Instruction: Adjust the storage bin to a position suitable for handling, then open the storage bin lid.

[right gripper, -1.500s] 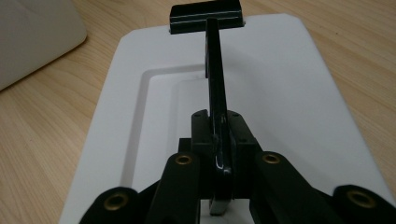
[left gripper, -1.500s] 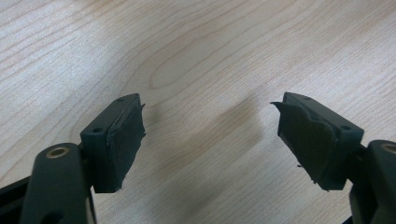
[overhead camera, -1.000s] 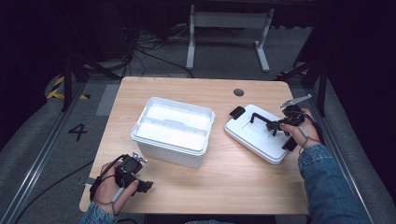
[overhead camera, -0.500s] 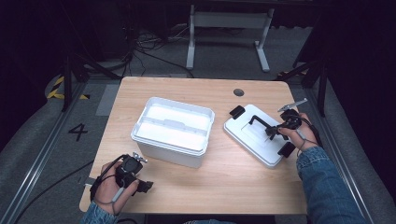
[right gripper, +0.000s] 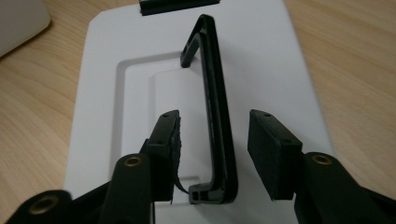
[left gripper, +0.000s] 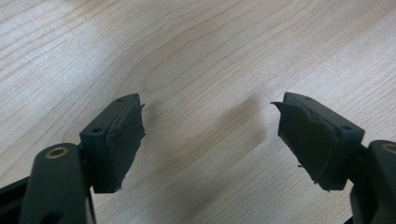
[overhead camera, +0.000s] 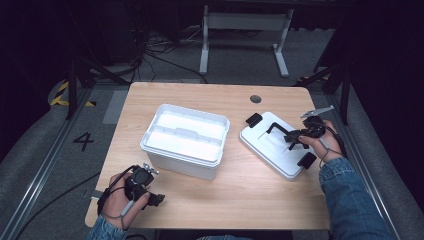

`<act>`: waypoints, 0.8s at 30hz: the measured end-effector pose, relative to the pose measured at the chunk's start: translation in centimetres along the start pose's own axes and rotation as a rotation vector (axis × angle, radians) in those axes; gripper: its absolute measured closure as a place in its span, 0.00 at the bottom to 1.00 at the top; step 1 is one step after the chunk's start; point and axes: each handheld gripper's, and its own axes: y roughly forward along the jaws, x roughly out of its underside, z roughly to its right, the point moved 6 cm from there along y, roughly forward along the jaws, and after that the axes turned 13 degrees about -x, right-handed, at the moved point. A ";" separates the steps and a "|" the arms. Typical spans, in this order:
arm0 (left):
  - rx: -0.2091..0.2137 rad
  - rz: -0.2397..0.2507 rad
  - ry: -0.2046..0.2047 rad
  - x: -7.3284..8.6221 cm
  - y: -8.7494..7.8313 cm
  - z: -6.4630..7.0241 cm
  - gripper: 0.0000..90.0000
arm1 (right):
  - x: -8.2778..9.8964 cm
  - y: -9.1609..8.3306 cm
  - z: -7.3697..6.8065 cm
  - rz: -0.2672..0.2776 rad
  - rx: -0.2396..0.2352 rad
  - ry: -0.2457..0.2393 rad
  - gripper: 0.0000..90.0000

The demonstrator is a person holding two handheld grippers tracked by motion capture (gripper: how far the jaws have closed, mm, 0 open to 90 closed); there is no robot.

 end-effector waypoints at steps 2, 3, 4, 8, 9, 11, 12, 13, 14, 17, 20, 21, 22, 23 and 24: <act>-0.004 -0.003 0.003 -0.1 0.0 0.0 0.26 | -0.2 -0.4 -0.1 0.020 0.018 -0.006 0.59; -0.003 -0.004 0.003 -0.1 0.1 0.1 0.26 | -0.3 -0.6 -0.2 0.027 0.022 -0.007 0.58; -0.002 -0.005 0.005 0.0 0.1 0.1 0.26 | -0.4 -0.8 -0.3 0.036 0.023 -0.013 0.58; -0.008 0.000 0.005 0.1 0.1 0.0 0.26 | -1.0 -1.6 -1.2 0.066 0.017 -0.037 0.57; -0.007 -0.001 0.006 0.1 0.0 0.0 0.26 | -1.1 -1.7 -1.5 0.073 0.016 -0.046 0.57; -0.008 -0.002 0.003 0.2 0.0 0.0 0.26 | -1.3 -1.9 -2.1 0.085 0.008 -0.059 0.57; -0.004 -0.003 0.000 0.2 0.0 0.1 0.26 | -1.4 -2.0 -2.5 0.092 0.002 -0.068 0.57; -0.006 -0.001 0.004 0.2 0.0 0.0 0.26 | -1.5 -2.1 -3.0 0.098 -0.005 -0.076 0.57; -0.004 -0.004 -0.004 0.3 0.0 0.0 0.26 | -1.6 -2.3 -3.5 0.102 -0.014 -0.084 0.57; -0.001 -0.003 -0.009 0.4 -0.1 0.0 0.26 | -1.7 -2.7 -4.9 0.110 -0.041 -0.105 0.56; -0.005 -0.001 -0.012 0.5 -0.1 0.0 0.26 | -1.6 -3.0 -6.5 0.114 -0.066 -0.132 0.56; -0.008 0.001 -0.006 0.6 -0.1 -0.1 0.26 | -1.5 -3.1 -7.0 0.115 -0.075 -0.144 0.56; -0.013 -0.001 -0.004 0.6 -0.1 -0.1 0.26 | -1.5 -3.1 -7.5 0.117 -0.083 -0.155 0.56; -0.011 0.002 -0.005 0.6 -0.1 -0.1 0.26 | -1.4 -3.2 -8.0 0.117 -0.093 -0.162 0.57; -0.007 0.003 -0.010 0.6 -0.2 -0.1 0.26 | -1.3 -3.2 -8.5 0.114 -0.100 -0.171 0.57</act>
